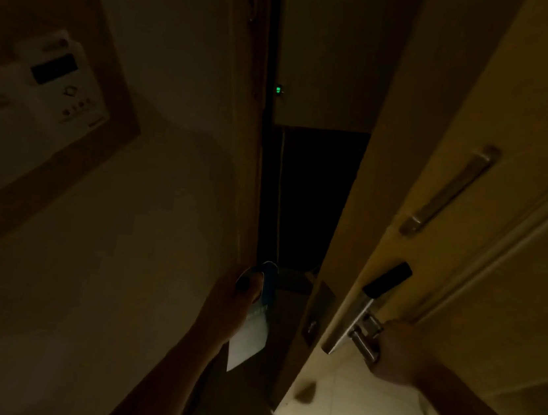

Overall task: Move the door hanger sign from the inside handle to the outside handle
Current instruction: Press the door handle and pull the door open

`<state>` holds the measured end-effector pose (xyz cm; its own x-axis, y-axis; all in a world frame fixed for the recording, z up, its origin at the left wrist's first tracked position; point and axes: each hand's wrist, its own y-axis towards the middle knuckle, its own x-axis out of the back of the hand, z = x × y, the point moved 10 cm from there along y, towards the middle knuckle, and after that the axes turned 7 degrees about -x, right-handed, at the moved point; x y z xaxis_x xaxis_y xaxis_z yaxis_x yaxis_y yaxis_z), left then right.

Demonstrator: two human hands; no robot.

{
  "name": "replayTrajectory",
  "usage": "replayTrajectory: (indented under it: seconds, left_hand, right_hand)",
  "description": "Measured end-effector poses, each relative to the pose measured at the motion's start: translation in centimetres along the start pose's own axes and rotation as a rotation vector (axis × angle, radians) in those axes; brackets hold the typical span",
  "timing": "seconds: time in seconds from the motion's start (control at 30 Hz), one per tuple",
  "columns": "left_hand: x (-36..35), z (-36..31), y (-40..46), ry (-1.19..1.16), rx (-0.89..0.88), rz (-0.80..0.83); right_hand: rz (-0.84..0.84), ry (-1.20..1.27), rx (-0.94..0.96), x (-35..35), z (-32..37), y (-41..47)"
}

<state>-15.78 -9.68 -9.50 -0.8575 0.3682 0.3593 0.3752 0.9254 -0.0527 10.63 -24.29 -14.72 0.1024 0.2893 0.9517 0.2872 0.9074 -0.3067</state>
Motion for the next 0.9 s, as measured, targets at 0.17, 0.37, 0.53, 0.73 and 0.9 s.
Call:
replayTrajectory:
  seconds: [0.17,0.37,0.53,0.73,0.9]
  left_hand:
    - [-2.7,0.8,0.1,-0.084,-0.018,0.139]
    - [-8.4,-0.5,-0.9,-0.097,-0.053,0.406]
    - [-12.4,-3.0,-2.9,-0.149,-0.098,0.525]
    - [-16.6,-5.4,-4.9,-0.116,-0.172,0.617]
    - [-20.9,-7.5,-6.3,-0.107,-0.182,0.679]
  right_hand:
    - [0.000,-0.034,-0.154,-1.6,-2.9,-4.9]
    - [-0.290,0.158,-0.349,-1.1,-4.8,-13.1]
    - [-0.321,0.466,-0.518,-2.5,-6.0,-18.9]
    - [-0.325,0.472,-0.673,-2.3,-8.8,-23.0]
    - [-0.443,0.676,-0.673,-1.5,-11.1,-26.9]
